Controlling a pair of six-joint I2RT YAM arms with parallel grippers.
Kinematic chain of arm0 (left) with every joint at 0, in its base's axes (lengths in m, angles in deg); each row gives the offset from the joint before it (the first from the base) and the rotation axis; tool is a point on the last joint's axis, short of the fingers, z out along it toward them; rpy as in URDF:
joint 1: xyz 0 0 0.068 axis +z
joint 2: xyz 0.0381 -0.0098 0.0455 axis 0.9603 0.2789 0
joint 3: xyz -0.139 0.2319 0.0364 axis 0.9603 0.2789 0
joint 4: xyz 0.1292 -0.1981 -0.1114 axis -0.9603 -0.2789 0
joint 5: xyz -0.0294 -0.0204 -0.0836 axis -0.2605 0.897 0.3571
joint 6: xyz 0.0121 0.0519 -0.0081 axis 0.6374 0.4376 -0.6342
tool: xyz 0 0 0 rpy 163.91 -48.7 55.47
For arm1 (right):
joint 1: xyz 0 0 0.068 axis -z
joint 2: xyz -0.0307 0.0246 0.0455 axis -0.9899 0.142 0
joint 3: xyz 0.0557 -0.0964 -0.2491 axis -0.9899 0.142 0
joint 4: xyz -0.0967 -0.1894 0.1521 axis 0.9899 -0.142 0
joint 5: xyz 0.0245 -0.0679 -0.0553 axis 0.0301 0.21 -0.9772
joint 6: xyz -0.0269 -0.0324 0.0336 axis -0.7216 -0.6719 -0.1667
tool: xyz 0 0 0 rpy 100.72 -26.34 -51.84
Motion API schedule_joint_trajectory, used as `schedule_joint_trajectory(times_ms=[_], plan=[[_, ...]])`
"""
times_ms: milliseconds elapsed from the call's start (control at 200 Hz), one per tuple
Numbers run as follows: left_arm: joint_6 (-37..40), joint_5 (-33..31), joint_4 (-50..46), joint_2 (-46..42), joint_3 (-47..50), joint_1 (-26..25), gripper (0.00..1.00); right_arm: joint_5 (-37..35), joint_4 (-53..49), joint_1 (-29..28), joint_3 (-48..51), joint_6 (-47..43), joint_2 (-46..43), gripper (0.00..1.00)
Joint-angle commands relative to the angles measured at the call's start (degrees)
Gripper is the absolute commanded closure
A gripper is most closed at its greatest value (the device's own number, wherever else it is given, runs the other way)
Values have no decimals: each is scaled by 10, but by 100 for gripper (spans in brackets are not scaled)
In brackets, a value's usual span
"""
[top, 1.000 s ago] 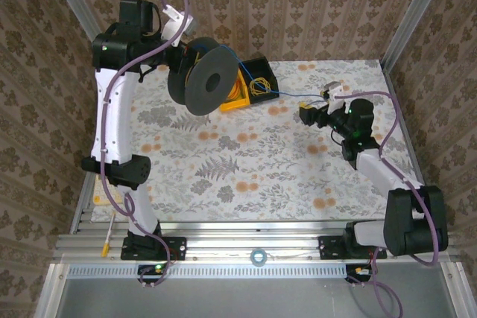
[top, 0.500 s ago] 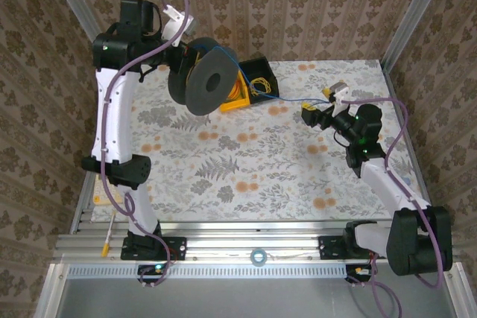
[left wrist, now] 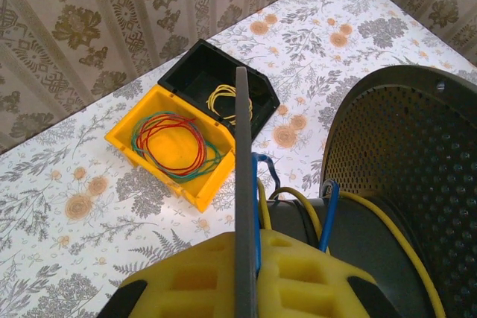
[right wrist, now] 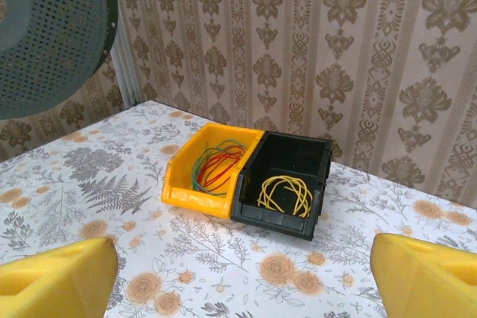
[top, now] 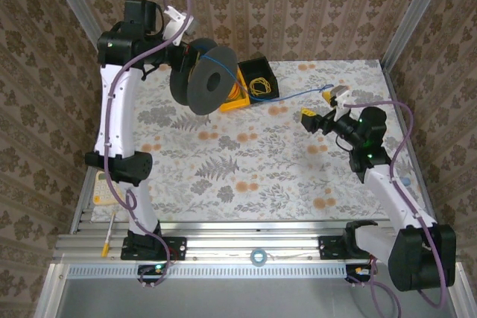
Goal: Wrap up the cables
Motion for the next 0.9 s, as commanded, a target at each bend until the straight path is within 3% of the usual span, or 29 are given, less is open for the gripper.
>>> schedule_joint_trajectory(times_ms=[0, 465, 895], plan=[[-20, 13, 38, 6, -22, 4, 100, 4, -26, 2, -5, -24, -43, 9], [-21, 11, 30, 19, -26, 3, 100, 10, -84, 2, -71, -53, -135, 7], [-10, -6, 12, 30, -25, -18, 100, 2, -60, 2, -161, -80, -80, 12]])
